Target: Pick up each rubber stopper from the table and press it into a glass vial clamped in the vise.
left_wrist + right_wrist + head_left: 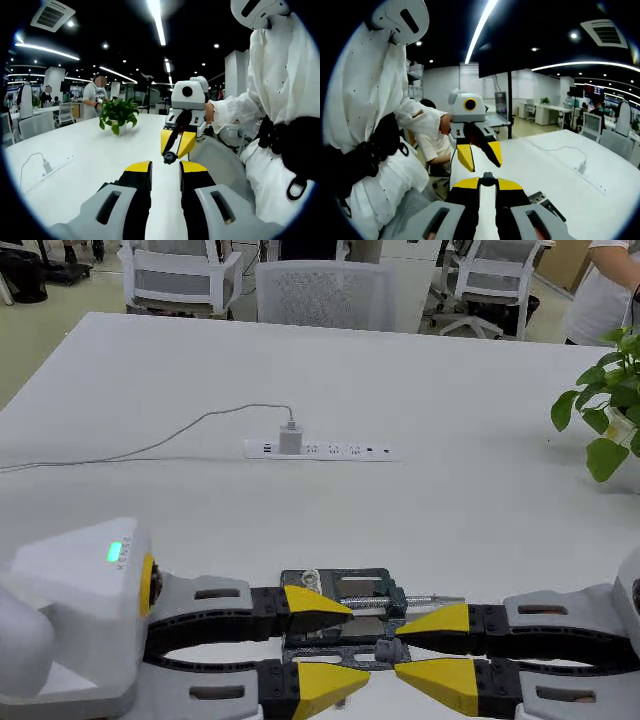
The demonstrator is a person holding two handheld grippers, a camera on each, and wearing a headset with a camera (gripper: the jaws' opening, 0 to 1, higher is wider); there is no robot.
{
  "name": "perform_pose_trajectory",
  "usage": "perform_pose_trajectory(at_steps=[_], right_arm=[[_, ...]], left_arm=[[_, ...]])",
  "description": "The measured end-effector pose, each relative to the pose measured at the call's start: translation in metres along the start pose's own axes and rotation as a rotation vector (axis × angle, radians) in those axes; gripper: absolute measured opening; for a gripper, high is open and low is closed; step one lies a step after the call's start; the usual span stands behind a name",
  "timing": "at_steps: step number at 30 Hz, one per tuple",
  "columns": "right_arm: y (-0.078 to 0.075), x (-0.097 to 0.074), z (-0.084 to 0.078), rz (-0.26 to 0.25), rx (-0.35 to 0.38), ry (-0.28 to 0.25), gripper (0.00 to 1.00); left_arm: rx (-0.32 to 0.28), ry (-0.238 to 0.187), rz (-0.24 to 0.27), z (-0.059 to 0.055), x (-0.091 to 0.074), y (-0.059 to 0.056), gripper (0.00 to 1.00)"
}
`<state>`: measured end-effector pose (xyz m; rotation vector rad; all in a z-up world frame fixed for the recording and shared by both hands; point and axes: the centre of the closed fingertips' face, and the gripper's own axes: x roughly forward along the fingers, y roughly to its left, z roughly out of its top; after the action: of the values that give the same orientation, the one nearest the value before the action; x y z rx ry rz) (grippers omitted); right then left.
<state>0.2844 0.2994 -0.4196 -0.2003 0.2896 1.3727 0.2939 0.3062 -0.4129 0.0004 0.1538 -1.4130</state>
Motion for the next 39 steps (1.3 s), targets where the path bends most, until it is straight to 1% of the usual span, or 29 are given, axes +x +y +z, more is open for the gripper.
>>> perform_pose_trajectory(at_steps=[3, 5, 10, 14, 17, 28, 29, 31, 35, 39], right_arm=[[0.002, 0.001, 0.004, 0.008, 0.002, -0.007, 0.06], [0.003, 0.000, 0.006, 0.009, -0.002, -0.010, 0.06], [0.006, 0.002, 0.011, 0.025, -0.003, -0.024, 0.06], [0.007, 0.002, 0.012, 0.031, -0.007, -0.026, 0.06], [0.007, 0.002, 0.014, 0.031, -0.009, -0.025, 0.06], [0.010, 0.003, 0.015, 0.040, -0.015, -0.021, 0.06], [0.006, -0.003, 0.011, 0.040, -0.015, -0.022, 0.06], [0.001, -0.009, 0.008, 0.038, -0.013, -0.023, 0.06], [-0.002, -0.014, 0.006, 0.034, -0.014, -0.029, 0.06], [-0.002, -0.013, 0.009, 0.031, -0.010, -0.034, 0.07]], left_arm=[[-0.011, -0.022, -0.016, 0.006, 0.001, -0.003, 0.14], [-0.018, -0.036, -0.018, 0.009, 0.002, -0.004, 0.14], [-0.018, -0.038, -0.031, 0.011, 0.003, -0.007, 0.13], [-0.015, -0.040, -0.044, 0.014, 0.004, -0.010, 0.10], [-0.016, -0.037, -0.046, 0.014, 0.004, -0.011, 0.07], [-0.018, -0.031, -0.048, 0.013, 0.004, -0.012, 0.05], [-0.020, -0.031, -0.047, 0.013, 0.004, -0.012, 0.05], [-0.024, -0.037, -0.045, 0.013, 0.004, -0.012, 0.05], [-0.032, -0.050, -0.044, 0.015, 0.003, -0.012, 0.04], [-0.040, -0.068, -0.040, 0.017, 0.003, -0.011, 0.04]])
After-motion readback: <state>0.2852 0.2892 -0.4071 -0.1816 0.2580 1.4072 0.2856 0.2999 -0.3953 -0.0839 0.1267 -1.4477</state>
